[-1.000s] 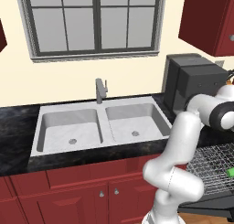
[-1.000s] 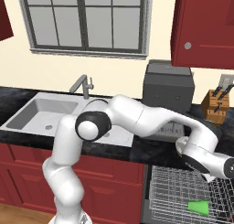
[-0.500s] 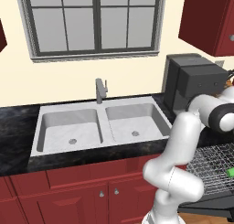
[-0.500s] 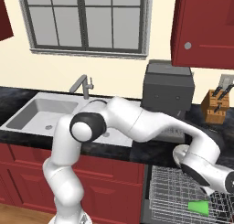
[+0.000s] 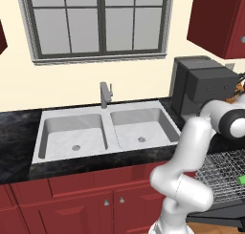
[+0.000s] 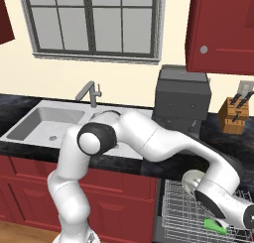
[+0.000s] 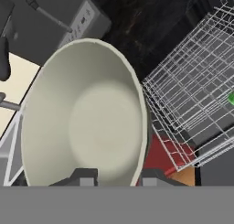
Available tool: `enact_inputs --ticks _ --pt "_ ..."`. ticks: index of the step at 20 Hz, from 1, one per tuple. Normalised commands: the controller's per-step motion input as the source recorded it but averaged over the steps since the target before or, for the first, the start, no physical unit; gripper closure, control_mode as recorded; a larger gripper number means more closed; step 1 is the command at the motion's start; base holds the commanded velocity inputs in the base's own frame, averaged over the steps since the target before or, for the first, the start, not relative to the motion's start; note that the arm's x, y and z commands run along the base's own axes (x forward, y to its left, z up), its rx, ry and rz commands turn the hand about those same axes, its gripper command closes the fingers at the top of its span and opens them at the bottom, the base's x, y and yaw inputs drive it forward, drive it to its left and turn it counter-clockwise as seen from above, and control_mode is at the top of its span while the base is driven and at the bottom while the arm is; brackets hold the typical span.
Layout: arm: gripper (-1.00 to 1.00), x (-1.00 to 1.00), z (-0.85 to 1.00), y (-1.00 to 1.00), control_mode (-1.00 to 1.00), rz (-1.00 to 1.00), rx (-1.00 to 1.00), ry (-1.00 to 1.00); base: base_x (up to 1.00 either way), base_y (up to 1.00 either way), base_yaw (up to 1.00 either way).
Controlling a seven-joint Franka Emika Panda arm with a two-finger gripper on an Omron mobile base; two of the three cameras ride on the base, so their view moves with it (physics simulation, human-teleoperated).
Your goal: Pick up the cup and bowl from the counter, place them in the dishwasher, and close the dishwasher door.
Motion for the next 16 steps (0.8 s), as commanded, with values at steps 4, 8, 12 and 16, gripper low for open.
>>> enact_inputs --ticks 4,8,12,16 --pt "1.00 -0.03 -0.41 0.03 -1.00 0.05 0.00 0.01 0.00 0.00 0.00" --pt "1.00 -0.02 -0.41 0.02 -1.00 0.06 0.00 0.02 0.00 0.00 0.00" --pt "1.00 -0.04 -0.45 0.05 -1.00 0.06 0.00 0.02 0.00 0.00 0.00" --pt "1.00 0.00 -0.44 0.04 -1.00 0.03 0.00 0.03 0.00 0.00 0.00"
